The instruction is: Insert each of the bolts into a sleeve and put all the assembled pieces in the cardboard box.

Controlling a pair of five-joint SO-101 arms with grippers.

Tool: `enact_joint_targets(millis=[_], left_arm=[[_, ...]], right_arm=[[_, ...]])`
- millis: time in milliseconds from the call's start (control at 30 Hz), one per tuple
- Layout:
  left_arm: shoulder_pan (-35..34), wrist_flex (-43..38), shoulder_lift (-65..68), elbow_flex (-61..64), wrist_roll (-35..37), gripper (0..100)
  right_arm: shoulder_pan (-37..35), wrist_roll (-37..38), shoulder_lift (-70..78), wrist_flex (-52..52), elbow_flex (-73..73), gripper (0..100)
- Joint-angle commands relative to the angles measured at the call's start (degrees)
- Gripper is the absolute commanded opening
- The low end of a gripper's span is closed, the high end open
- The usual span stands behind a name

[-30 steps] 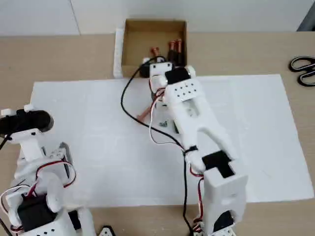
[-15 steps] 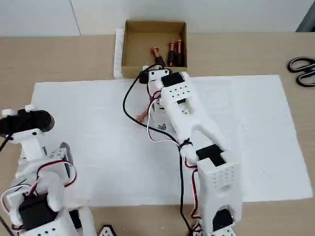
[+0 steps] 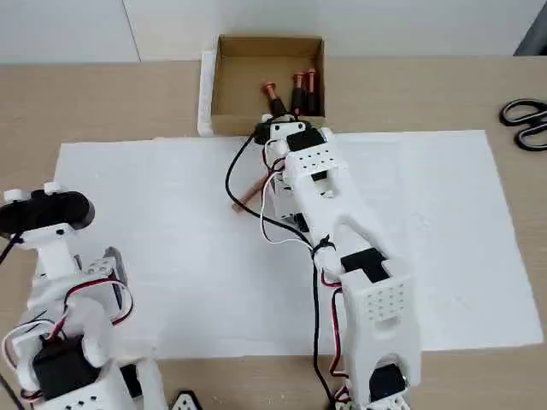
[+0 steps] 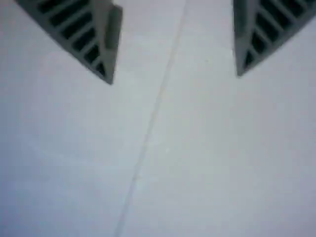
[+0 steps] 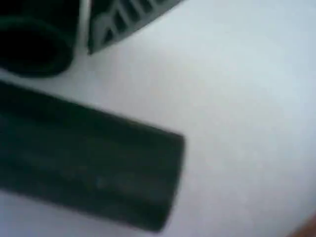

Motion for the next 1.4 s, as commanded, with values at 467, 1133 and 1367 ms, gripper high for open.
enact_joint_targets(millis=[467,1133,1367], left_arm=[[0.09,-1.41,-0.44,-0.13,-0.35,15],[20.13,6.59,43.08,-34.95,-0.62,15],[37.19,8.26,63.47,-51.47,4.31,15]], right_arm=[[-0.75,-0.09,-17.71,5.58,-0.35,0.3],[22.46,3.34,-32.75,15.08,0.00,0.3],[29.41,3.60,-33.98,14.90,0.00,0.3]])
